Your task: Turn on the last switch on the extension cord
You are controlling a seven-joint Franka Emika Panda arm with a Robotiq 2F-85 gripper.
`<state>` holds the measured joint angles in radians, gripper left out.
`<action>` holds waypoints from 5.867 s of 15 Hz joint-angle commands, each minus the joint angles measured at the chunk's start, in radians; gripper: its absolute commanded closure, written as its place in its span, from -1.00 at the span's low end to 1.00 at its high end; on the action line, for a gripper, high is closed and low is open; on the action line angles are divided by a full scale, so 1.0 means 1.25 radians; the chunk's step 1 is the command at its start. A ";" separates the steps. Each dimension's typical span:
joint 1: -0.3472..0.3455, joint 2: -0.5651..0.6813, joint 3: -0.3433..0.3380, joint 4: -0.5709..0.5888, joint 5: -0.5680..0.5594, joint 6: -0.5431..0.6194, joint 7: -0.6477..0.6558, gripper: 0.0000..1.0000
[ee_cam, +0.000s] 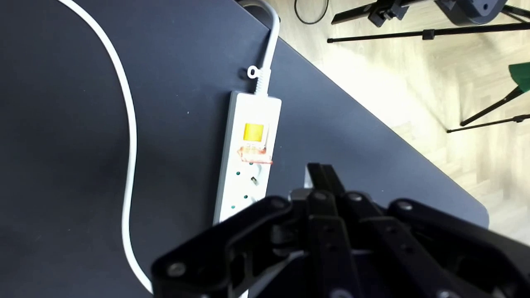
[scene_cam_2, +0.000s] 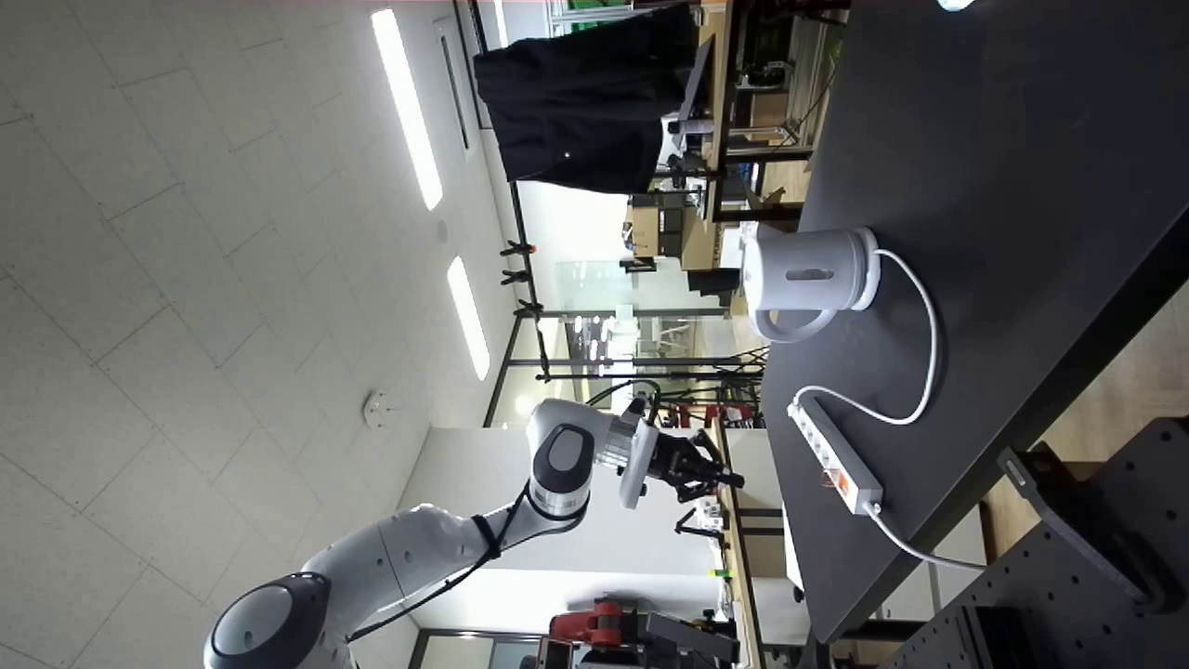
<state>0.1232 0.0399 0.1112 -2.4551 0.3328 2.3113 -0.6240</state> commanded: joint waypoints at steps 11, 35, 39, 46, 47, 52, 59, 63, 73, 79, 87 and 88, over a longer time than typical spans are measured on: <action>-0.025 0.087 0.024 -0.043 -0.002 0.040 0.037 1.00; -0.037 0.220 0.079 -0.115 -0.184 0.451 0.148 1.00; -0.036 0.241 0.080 -0.110 -0.209 0.480 0.203 1.00; -0.013 0.276 0.064 -0.098 -0.238 0.543 0.311 1.00; -0.009 0.280 0.062 -0.095 -0.239 0.546 0.324 1.00; 0.032 0.296 0.034 -0.087 -0.256 0.568 0.391 1.00; 0.156 0.305 -0.071 -0.075 -0.316 0.557 0.492 1.00; 0.242 0.312 -0.137 -0.070 -0.359 0.554 0.548 1.00; 0.390 0.327 -0.252 -0.052 -0.422 0.521 0.647 1.00; 0.449 0.331 -0.298 -0.030 -0.478 0.446 0.718 1.00; 0.414 0.333 -0.273 -0.033 -0.494 0.448 0.736 1.00; 0.409 0.332 -0.273 -0.038 -0.495 0.459 0.734 1.00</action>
<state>0.6659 0.4455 -0.2412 -2.4990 -0.2573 2.8671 0.2539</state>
